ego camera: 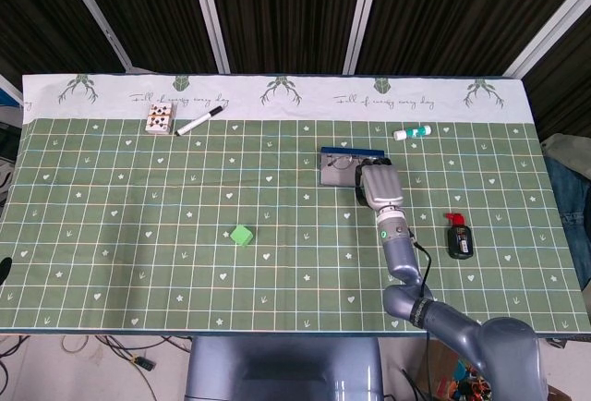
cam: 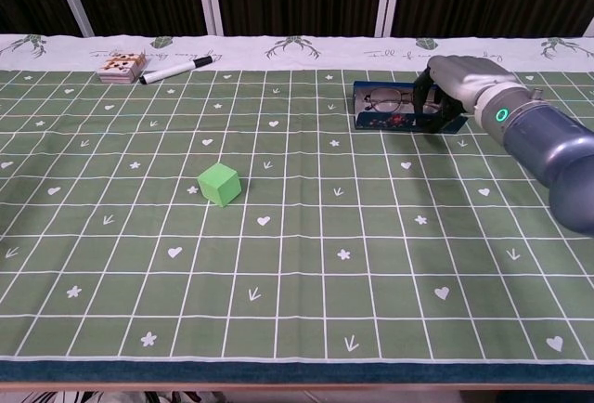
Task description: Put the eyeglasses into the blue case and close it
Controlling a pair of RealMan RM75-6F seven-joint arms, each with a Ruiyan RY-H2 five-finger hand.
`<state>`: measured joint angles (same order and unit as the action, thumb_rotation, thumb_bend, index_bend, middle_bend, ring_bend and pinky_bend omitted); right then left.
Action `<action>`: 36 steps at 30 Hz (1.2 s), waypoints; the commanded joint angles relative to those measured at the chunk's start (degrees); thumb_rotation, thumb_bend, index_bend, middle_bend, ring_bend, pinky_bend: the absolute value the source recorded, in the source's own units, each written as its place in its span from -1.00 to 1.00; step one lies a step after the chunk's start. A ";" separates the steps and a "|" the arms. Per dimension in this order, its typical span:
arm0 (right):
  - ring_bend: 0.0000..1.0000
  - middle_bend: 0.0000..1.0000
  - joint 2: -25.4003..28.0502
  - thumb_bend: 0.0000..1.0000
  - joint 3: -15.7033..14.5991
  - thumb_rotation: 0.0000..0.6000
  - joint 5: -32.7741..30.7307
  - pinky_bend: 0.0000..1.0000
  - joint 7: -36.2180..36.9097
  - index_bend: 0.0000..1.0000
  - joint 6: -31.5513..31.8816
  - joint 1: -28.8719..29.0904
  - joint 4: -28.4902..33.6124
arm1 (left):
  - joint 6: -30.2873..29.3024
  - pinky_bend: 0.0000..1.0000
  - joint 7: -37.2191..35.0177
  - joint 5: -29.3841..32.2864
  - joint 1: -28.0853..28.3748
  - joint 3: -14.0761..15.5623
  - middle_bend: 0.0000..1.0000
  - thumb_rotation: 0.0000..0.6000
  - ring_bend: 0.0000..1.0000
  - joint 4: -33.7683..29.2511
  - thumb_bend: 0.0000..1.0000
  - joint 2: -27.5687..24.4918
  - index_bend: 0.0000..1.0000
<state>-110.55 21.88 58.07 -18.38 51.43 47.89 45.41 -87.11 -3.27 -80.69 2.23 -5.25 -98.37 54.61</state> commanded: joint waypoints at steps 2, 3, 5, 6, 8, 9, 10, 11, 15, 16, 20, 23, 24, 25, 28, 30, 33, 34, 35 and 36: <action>-0.30 -0.27 0.27 0.04 0.04 1.00 -0.38 -0.53 -0.27 0.30 -0.22 -0.08 0.67 | -0.01 -1.00 -0.07 0.04 -0.01 -0.03 -1.00 1.00 -1.00 0.03 -0.36 -0.02 -0.57; -0.29 -0.26 0.38 0.06 0.06 1.00 -0.43 -0.53 -0.23 0.32 -0.21 -0.13 0.94 | 0.00 -1.00 -0.09 0.06 -0.01 -0.04 -1.00 1.00 -1.00 0.04 -0.36 -0.02 -0.57; -0.29 -0.26 0.86 0.09 0.17 1.00 -0.58 -0.53 0.09 0.34 -0.22 -0.34 2.05 | -0.01 -1.00 -0.13 0.06 0.00 -0.06 -1.00 1.00 -1.00 0.01 -0.36 -0.03 -0.57; -0.29 -0.26 1.34 0.10 0.18 1.00 -0.69 -0.53 0.25 0.35 -0.27 -0.56 3.05 | -0.01 -1.00 -0.14 0.07 0.00 -0.06 -1.00 1.00 -1.00 0.01 -0.36 -0.03 -0.57; -0.29 -0.26 2.18 0.11 0.02 1.00 -0.72 -0.53 0.26 0.36 -0.18 -1.02 4.72 | 0.00 -1.00 -0.17 0.10 0.00 -0.07 -1.00 1.00 -1.00 -0.01 -0.36 -0.04 -0.57; -0.29 -0.26 2.97 0.11 -0.34 1.00 -0.57 -0.53 0.05 0.36 0.06 -1.51 6.23 | 0.02 -1.00 -0.21 0.14 0.00 -0.08 -1.00 1.00 -1.00 -0.03 -0.36 -0.05 -0.57; -0.29 -0.26 3.57 0.12 -0.66 1.00 -0.44 -0.53 -0.20 0.36 0.27 -1.89 7.34 | 0.02 -1.00 -0.22 0.14 0.00 -0.08 -1.00 1.00 -1.00 -0.04 -0.36 -0.06 -0.57; -0.29 -0.26 4.51 0.12 -1.15 1.00 -0.26 -0.53 -0.64 0.36 0.74 -2.53 9.18 | 0.01 -1.00 -0.20 0.12 0.00 -0.08 -1.00 1.00 -1.00 -0.05 -0.36 -0.08 -0.57; -0.29 -0.26 8.35 0.13 -2.93 1.00 0.28 -0.53 -2.48 0.36 2.76 -5.05 16.77 | 0.01 -1.00 -0.22 0.06 0.00 -0.06 -1.00 1.00 -1.00 -0.13 -0.36 -0.10 -0.57; -0.29 -0.26 9.18 0.13 -3.24 1.00 0.19 -0.53 -2.98 0.36 3.12 -5.56 18.44 | -0.01 -1.00 -0.21 0.04 -0.01 -0.05 -1.00 1.00 -1.00 -0.15 -0.36 -0.10 -0.57; -0.29 -0.27 13.67 0.13 -4.89 1.00 -0.67 -0.53 -6.25 0.36 4.68 -7.83 27.18 | -0.17 -1.00 -0.19 -0.12 -0.05 -0.04 -1.00 1.00 -1.00 -0.30 -0.36 -0.12 -0.57; -0.29 -0.28 16.65 0.13 -6.14 1.00 -1.49 -0.53 -9.30 0.36 5.85 -9.00 32.89 | -0.26 -1.00 -0.14 -0.25 -0.07 -0.01 -1.00 1.00 -1.00 -0.44 -0.36 -0.12 -0.57; -0.29 -0.28 17.41 0.13 -6.45 1.00 -1.72 -0.53 -10.09 0.36 6.18 -9.27 34.36 | -0.27 -1.00 -0.08 -0.30 -0.07 0.02 -1.00 1.00 -1.00 -0.46 -0.36 -0.11 -0.57; -0.29 -0.28 18.41 0.13 -6.84 1.00 -2.18 -0.53 -11.16 0.36 6.68 -9.63 36.37 | -0.27 -1.00 0.01 -0.38 -0.08 0.07 -1.00 1.00 -1.00 -0.51 -0.36 -0.10 -0.57; -0.29 -0.28 20.37 0.13 -7.64 1.00 -3.33 -0.53 -13.23 0.36 7.62 -10.30 40.31 | -0.32 -1.00 0.17 -0.55 -0.10 0.16 -1.00 1.00 -1.00 -0.63 -0.36 -0.05 -0.57; -0.29 -0.28 21.51 0.13 -7.99 1.00 -4.13 -0.53 -14.23 0.37 8.08 -10.58 42.52 | -0.43 -1.00 0.30 -0.65 -0.12 0.18 -1.00 1.00 -1.00 -0.66 -0.36 -0.04 -0.57; -0.29 -0.28 22.65 0.13 -8.23 1.00 -4.76 -0.53 -15.18 0.37 8.84 -10.73 44.77 | -0.54 -1.00 0.36 -0.67 -0.16 0.17 -1.00 1.00 -1.00 -0.75 -0.36 -0.03 -0.57; -0.29 -0.28 22.89 0.13 -8.28 1.00 -5.04 -0.53 -15.57 0.37 8.97 -10.62 45.17 | -0.54 -1.00 0.43 -0.67 -0.17 0.19 -1.00 1.00 -1.00 -0.73 -0.36 -0.03 -0.57; -0.29 -0.28 22.98 0.13 -8.29 1.00 -5.29 -0.53 -15.80 0.37 8.97 -10.50 45.24 | -0.53 -1.00 0.48 -0.67 -0.16 0.19 -1.00 1.00 -1.00 -0.71 -0.36 -0.02 -0.57; -0.29 -0.28 23.00 0.14 -8.24 1.00 -5.63 -0.53 -16.00 0.37 8.87 -10.31 45.15 | -0.51 -1.00 0.50 -0.66 -0.16 0.20 -1.00 1.00 -1.00 -0.71 -0.36 -0.01 -0.57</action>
<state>-87.71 13.73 52.73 -34.11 60.22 37.48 90.48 -87.62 -2.77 -81.35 2.07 -5.05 -99.08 54.61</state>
